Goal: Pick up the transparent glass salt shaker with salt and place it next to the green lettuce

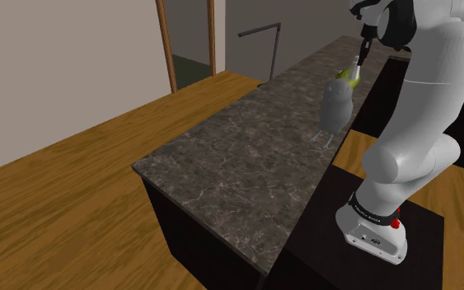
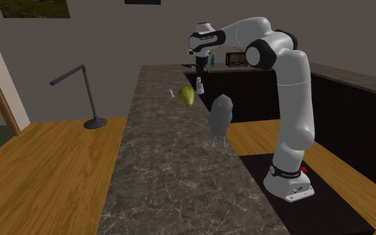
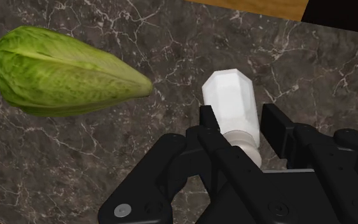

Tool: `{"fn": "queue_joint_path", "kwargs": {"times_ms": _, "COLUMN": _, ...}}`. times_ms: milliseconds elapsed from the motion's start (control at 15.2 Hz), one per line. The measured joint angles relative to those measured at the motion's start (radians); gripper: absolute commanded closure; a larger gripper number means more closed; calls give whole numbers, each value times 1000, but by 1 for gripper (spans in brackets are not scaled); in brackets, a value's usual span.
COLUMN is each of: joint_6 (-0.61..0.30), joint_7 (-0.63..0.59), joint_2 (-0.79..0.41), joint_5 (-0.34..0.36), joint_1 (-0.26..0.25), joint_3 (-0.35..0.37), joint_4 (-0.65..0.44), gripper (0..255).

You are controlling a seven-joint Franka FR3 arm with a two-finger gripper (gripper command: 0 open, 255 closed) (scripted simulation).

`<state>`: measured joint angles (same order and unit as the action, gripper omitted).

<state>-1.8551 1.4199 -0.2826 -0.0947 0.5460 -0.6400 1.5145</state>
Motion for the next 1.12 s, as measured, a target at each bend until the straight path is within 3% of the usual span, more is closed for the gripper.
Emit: {"fn": "queue_joint_path", "kwargs": {"times_ms": 1122, "joint_6": -217, "joint_7": 4, "joint_2": -26, "joint_5": -19, "joint_1": -8, "joint_3": 12, "joint_4": 196, "gripper": 255}}
